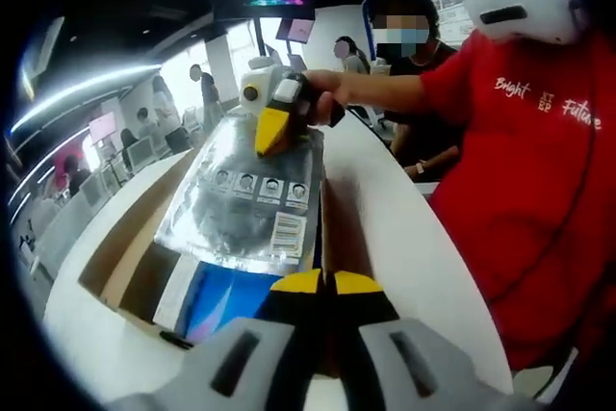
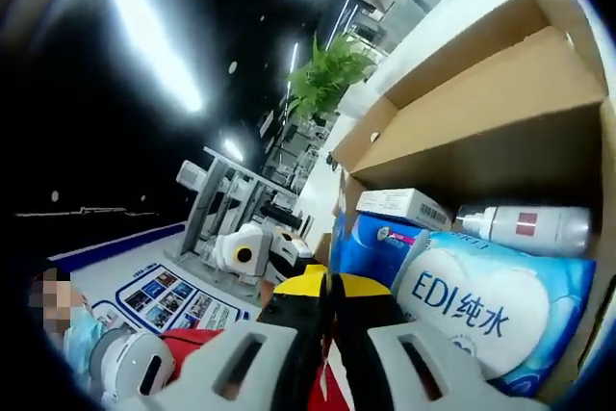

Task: Operate the shoe box by opening the lid, removing the specified soft item, and placing it in the target area until the item is outside and the box remains undamaged.

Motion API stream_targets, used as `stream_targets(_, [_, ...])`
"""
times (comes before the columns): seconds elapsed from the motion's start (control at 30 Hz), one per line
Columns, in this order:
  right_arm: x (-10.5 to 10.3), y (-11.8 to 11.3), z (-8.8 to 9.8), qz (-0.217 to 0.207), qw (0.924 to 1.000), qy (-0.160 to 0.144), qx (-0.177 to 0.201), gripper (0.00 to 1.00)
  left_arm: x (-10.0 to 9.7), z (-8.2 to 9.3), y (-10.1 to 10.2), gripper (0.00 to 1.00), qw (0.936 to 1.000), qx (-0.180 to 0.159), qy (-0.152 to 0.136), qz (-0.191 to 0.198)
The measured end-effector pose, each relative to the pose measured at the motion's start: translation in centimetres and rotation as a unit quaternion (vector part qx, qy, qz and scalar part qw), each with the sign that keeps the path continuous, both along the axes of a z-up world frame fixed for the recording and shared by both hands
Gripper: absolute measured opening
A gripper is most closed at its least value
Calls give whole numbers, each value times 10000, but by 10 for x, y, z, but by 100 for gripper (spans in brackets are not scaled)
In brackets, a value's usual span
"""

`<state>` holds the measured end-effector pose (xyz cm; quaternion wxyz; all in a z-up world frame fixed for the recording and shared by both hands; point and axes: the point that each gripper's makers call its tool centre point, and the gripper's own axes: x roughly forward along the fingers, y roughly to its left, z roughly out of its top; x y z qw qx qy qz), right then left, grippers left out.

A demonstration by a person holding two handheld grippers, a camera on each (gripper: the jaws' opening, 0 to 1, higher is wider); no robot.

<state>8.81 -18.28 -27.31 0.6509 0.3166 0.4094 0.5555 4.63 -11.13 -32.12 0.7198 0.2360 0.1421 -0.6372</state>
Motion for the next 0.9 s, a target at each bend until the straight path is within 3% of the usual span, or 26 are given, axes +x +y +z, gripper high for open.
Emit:
stream_targets(0.43, [7, -14, 13, -138, 9981, 104, 598, 2, 0, 1, 0, 2, 10000, -4, -4, 78])
stream_targets(0.8, [11, -36, 16, -108, 9965, 99, 819, 2, 1, 1, -1, 2, 10000, 4, 24, 94])
stream_targets(0.87, [12, -37, 14, -105, 9964, 166, 819, 2, 1, 1, 0, 2, 9999, 6, 51, 96])
stream_targets(0.9, [14, -38, 16, -60, 9951, 346, 919, 2, 1, 1, 0, 2, 9999, 5, 52, 87])
